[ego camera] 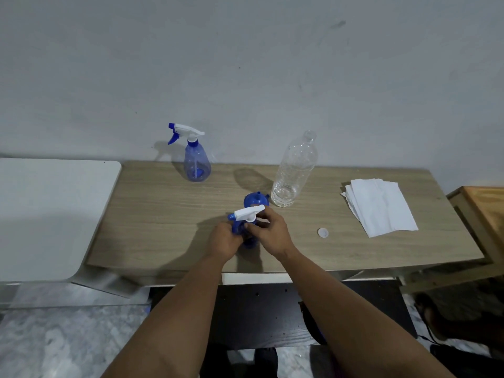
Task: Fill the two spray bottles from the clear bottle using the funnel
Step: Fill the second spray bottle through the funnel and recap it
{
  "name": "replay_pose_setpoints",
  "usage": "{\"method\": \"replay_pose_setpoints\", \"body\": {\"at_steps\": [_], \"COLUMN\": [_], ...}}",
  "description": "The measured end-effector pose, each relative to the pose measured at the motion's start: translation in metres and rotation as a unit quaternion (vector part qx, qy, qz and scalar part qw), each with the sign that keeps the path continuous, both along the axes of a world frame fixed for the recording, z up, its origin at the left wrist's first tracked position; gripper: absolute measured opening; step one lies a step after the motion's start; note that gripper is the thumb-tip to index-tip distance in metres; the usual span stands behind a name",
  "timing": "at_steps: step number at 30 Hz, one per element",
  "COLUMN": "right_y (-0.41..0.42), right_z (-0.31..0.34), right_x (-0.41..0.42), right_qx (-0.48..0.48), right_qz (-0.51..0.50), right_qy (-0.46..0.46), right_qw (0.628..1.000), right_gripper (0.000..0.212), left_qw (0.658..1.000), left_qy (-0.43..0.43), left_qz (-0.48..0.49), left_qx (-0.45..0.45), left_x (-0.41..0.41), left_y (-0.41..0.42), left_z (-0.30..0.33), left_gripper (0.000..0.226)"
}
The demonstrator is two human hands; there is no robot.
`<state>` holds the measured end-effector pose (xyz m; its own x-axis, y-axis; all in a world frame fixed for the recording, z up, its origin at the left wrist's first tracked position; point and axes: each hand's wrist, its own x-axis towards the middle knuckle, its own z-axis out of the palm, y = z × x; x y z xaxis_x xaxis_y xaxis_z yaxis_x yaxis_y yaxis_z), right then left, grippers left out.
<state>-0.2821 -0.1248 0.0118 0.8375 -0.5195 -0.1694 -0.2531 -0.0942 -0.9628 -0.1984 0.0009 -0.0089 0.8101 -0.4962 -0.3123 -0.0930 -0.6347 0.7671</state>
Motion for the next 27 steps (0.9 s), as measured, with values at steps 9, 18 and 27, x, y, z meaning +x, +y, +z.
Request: {"method": "replay_pose_setpoints", "body": {"at_steps": [9,18,27], "right_y": [0.000,-0.009,0.005], "right_z": [-0.005,-0.007,-0.016], "right_x": [0.001,0.010,0.003], "right_qx": [0.011,-0.006,0.031], "right_qz": [-0.008,0.040,-0.027], "right_qy": [0.002,0.030,-0.016], "right_qw": [1.000,0.999,0.999], "right_gripper": [0.044,0.033,0.020], "left_qw": [1.000,1.000,1.000], "left_qy": [0.010,0.008,-0.009], "left_qz": [0.002,0.000,0.006], "left_qx": [0.004,0.003,0.029], "left_x": [-0.001,0.001,-0.002], "left_y": [-0.001,0.002,-0.001], "left_z": [0.001,0.000,-0.001], "left_gripper": [0.017,0.015,0.019]}}
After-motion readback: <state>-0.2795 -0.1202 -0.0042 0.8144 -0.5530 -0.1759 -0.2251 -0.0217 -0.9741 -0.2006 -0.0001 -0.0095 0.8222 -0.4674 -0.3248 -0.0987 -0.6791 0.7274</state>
